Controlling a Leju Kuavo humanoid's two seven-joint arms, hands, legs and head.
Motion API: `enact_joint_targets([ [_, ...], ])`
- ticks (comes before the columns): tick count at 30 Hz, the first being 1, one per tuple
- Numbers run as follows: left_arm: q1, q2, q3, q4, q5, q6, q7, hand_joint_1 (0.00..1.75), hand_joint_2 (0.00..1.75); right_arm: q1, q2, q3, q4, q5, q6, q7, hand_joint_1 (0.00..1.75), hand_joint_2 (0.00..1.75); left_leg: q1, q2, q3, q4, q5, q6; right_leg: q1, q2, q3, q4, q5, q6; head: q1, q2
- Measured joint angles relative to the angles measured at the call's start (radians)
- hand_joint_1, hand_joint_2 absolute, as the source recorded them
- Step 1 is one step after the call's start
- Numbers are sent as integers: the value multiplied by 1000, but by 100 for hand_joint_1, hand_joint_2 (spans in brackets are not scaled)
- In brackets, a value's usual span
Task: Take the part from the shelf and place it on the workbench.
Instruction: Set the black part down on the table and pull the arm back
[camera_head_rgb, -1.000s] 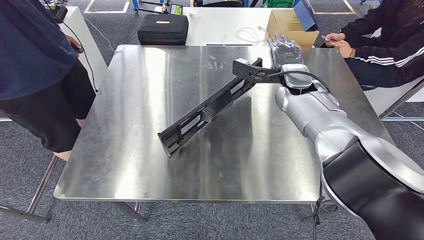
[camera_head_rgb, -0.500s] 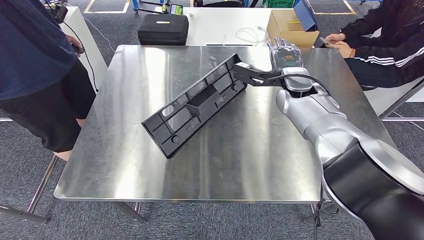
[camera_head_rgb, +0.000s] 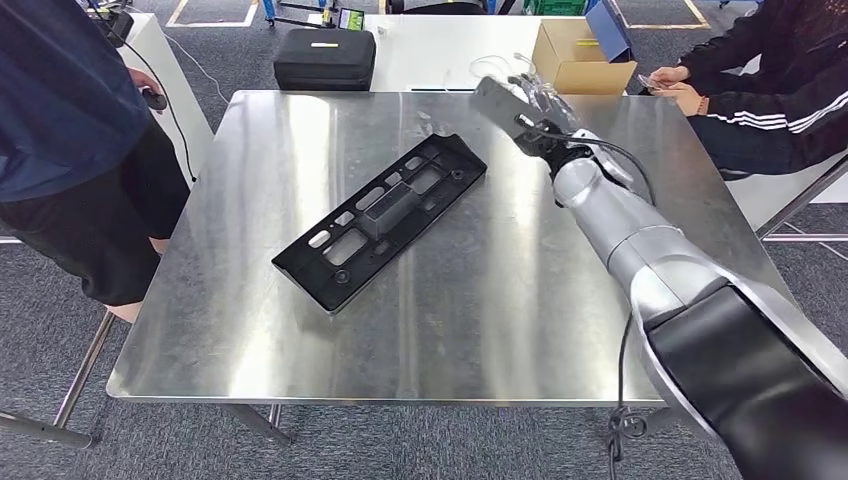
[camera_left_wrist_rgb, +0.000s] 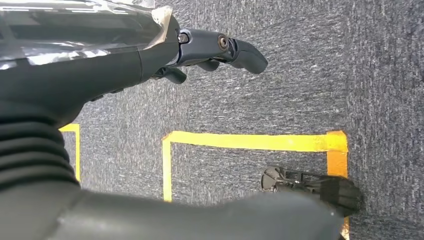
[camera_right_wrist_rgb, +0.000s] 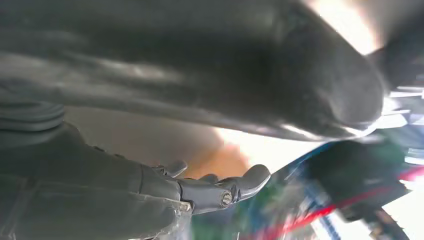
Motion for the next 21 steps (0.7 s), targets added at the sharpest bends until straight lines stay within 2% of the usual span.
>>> enact_joint_targets([
  [4,-1,0,0,0,3,0,5,0,0,2,15,-161,-22,-63,34,-48,0,0,1,-3,0,0,0,0,0,-2,1,0,0,0,0,0],
  [6,-1,0,0,0,6,0,9,0,0,6,20,-220,-32,-129,89,-87,0,0,0,-2,0,0,0,0,0,-2,1,0,0,0,0,0],
  [10,-1,1,3,0,20,1,15,0,0,29,39,-379,-61,-330,319,-201,0,0,0,0,1,0,0,0,0,0,1,0,0,0,0,0],
  [14,0,1,9,0,32,3,18,0,0,85,67,-488,-113,-437,512,-271,0,0,0,-1,1,0,0,0,0,-1,2,0,0,0,0,0],
  [16,1,2,15,0,36,4,18,0,0,118,79,-513,-141,-459,548,-287,0,0,1,-1,2,0,0,0,0,-1,2,0,0,0,0,0],
  [21,1,3,22,0,41,4,18,0,0,159,89,-541,-178,-473,565,-291,0,0,0,-1,2,0,0,0,0,-1,2,0,0,0,0,0],
])
